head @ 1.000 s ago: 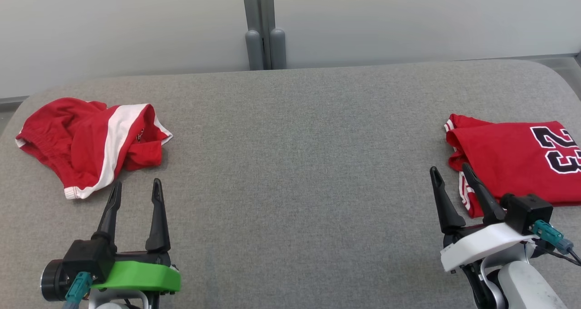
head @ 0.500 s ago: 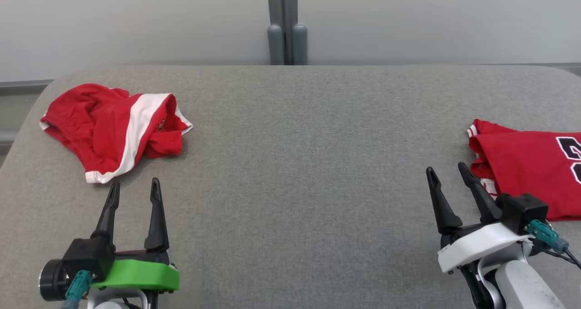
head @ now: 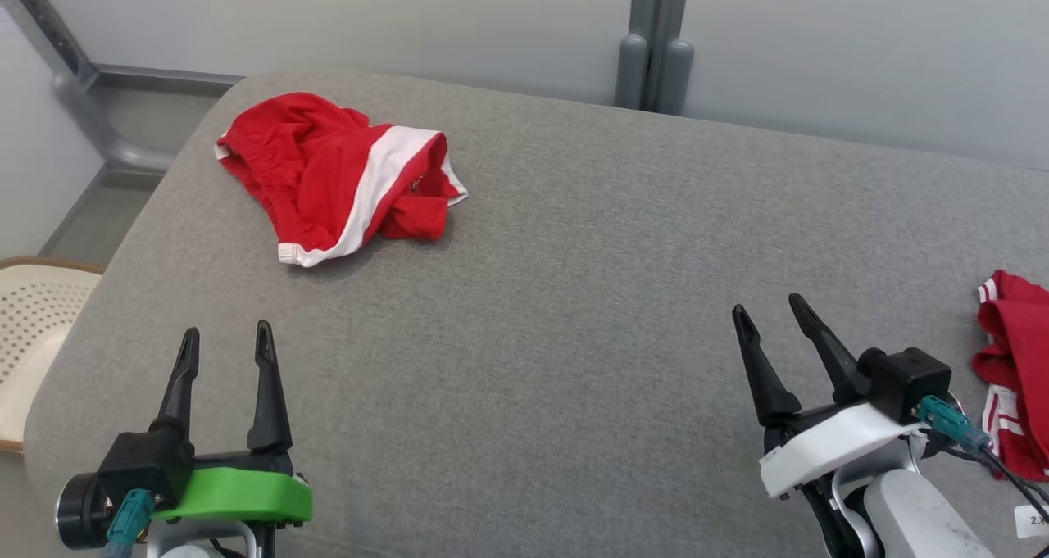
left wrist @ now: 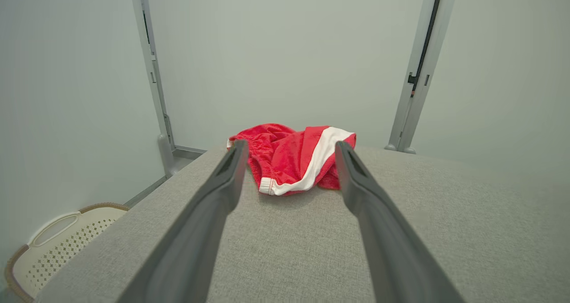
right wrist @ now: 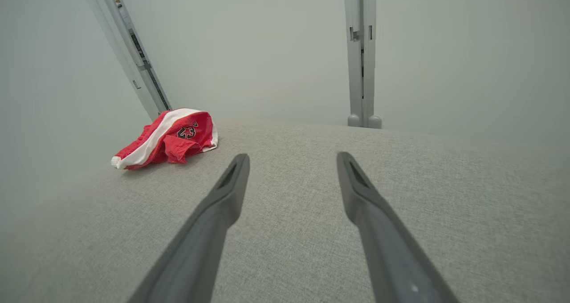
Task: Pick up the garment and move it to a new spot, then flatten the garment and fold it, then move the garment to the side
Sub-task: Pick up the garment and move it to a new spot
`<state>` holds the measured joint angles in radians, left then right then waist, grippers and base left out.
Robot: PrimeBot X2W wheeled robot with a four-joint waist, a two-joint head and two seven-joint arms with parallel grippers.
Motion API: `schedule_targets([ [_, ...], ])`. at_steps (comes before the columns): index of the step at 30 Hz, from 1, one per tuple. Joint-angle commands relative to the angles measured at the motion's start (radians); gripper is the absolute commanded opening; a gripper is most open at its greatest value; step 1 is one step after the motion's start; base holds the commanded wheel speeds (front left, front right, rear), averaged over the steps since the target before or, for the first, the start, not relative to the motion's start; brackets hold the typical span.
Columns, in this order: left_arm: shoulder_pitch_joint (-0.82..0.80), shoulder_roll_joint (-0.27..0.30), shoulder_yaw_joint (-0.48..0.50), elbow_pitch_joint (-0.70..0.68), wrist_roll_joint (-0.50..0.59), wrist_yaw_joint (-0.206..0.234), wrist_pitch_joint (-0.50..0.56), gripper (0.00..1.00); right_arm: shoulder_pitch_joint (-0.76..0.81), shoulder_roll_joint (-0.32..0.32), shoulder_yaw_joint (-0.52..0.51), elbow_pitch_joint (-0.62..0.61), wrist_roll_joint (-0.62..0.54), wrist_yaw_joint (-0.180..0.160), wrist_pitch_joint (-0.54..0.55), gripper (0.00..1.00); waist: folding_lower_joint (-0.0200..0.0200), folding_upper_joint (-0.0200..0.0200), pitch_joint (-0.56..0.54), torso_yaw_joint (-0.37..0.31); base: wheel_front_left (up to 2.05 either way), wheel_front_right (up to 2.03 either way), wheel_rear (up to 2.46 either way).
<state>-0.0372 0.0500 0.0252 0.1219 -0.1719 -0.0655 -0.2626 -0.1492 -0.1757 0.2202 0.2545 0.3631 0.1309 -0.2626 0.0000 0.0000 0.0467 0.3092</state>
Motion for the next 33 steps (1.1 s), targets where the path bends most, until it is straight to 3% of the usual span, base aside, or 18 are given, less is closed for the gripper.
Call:
schedule_targets([
  [1,0.005,0.001,0.006,0.000,0.004,0.005,-0.003,1.00,-0.008,-0.001,0.006,0.005,-0.001,0.000,-0.003,1.00,0.0000,0.0000,-0.002,0.066,0.00,0.00,0.00],
  [8,0.006,0.001,0.015,0.013,0.009,-0.001,-0.003,1.00,-0.017,-0.001,0.021,-0.009,-0.004,0.000,-0.003,1.00,0.0000,0.0000,-0.003,0.095,0.00,0.00,0.00],
  [14,-0.074,0.013,0.013,0.099,-0.026,-0.022,0.010,1.00,-0.047,-0.027,0.039,-0.053,-0.031,0.000,-0.003,1.00,0.0000,0.0000,0.045,0.074,0.00,0.00,0.00],
  [25,-0.407,0.131,0.052,0.293,-0.128,-0.042,0.332,1.00,-0.177,-0.106,0.098,-0.129,-0.038,0.000,-0.003,1.00,0.0000,0.0000,0.213,-0.043,0.00,0.00,0.00],
  [33,-0.618,0.202,0.080,0.530,-0.255,-0.061,0.425,1.00,-0.277,-0.107,0.090,-0.100,-0.016,0.000,-0.003,1.00,0.0000,0.0000,0.320,-0.126,0.00,0.00,0.00],
])
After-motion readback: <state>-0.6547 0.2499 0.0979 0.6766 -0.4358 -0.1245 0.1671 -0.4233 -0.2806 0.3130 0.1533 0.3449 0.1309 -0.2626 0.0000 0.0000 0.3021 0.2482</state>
